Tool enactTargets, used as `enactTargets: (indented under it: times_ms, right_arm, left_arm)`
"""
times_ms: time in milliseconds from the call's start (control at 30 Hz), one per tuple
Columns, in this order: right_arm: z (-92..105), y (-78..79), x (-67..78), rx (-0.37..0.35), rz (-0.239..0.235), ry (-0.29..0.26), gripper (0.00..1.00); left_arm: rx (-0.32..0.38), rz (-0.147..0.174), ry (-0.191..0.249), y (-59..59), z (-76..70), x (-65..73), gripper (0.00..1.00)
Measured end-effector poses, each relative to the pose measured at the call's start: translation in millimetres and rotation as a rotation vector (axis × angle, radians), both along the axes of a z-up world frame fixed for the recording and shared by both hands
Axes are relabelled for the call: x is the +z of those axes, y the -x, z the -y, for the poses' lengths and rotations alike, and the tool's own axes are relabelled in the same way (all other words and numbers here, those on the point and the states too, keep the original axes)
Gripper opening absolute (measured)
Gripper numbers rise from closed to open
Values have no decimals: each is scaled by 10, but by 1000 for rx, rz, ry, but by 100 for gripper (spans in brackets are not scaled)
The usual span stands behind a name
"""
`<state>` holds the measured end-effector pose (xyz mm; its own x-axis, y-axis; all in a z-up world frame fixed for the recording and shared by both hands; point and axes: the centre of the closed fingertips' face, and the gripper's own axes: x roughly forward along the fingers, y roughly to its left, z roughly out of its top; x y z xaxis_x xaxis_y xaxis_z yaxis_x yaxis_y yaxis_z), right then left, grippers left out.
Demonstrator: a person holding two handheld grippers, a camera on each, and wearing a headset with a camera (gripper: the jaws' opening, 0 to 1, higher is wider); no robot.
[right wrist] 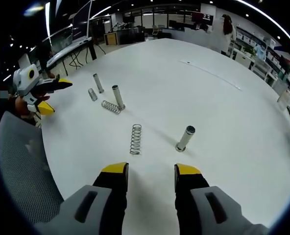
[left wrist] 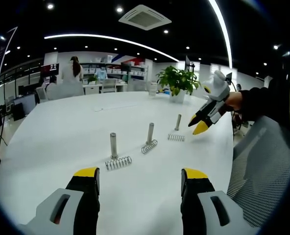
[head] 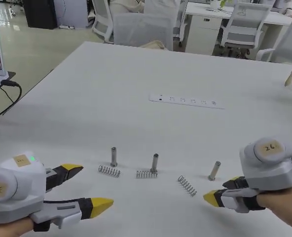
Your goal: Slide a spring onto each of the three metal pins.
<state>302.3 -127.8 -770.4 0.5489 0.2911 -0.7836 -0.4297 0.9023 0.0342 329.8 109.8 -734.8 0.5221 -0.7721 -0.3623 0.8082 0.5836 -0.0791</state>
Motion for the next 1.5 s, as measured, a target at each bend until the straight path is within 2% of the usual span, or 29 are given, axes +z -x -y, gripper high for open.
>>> enactTargets:
  times_ms: [533, 1033, 1500]
  right_arm:
    - [-239, -51, -27, 75, -11, 6, 33]
    - [-325, -175, -92, 104, -21, 22, 30]
    - [-378, -182, -177, 140, -39, 46, 26]
  left_arm:
    - [5, -3, 0, -4, -18, 2, 62]
    - [7, -9, 0, -21, -27, -17, 62]
    - [5, -13, 5, -13, -22, -21, 61]
